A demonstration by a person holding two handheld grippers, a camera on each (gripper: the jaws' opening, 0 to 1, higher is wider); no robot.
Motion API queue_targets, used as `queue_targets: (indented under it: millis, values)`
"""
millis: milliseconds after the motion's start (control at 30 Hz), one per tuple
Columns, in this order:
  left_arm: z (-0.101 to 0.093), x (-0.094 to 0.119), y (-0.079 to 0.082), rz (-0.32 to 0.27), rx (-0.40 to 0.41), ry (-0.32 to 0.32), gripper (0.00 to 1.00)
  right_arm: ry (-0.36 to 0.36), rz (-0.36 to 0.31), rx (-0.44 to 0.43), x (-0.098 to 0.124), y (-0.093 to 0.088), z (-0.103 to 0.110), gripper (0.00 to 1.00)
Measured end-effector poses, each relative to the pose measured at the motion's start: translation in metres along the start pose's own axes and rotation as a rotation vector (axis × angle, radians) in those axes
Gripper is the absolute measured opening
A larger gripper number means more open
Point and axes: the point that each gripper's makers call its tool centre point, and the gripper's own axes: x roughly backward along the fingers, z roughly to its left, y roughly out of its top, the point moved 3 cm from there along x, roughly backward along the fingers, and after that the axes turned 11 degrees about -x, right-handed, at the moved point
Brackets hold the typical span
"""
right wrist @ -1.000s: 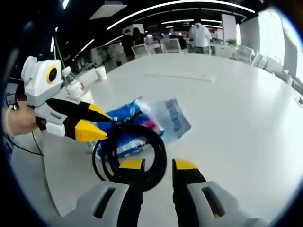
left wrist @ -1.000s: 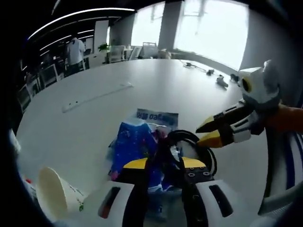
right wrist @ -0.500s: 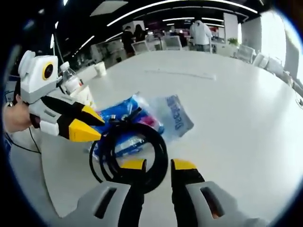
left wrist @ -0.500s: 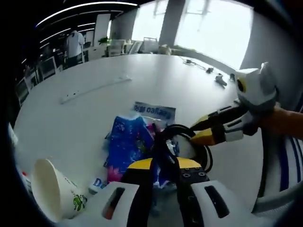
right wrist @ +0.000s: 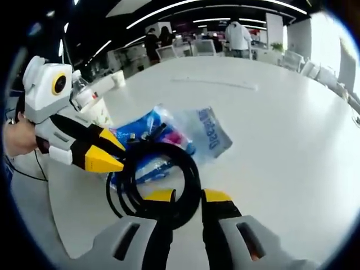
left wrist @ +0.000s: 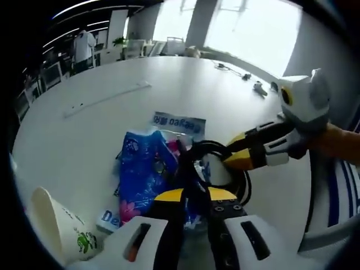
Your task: Arrange the tabletop items into an orderly group along one side of the table until the central work area is clear of visible clutter.
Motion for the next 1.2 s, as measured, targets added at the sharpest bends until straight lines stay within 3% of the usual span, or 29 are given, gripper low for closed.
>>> queue_targets:
  millis: [200, 533, 1200]
  values:
    - [0.006, -0.002, 0.001, -0.007, 0.011, 0.01, 0.02, -0.015, 0.007, -0.004, -0.001, 0.001, -0.002, 0.13]
    - [0.006, -0.002, 0.002, -0.018, 0.04, 0.014, 0.0, -0.05, -0.005, -0.087, 0.004, 0.002, -0.003, 0.05]
    - [-0.009, 0.01, 0.01, -0.045, 0.067, -0.023, 0.0, -0.075, -0.029, -0.094, 0.034, -0.001, 0.005, 0.03]
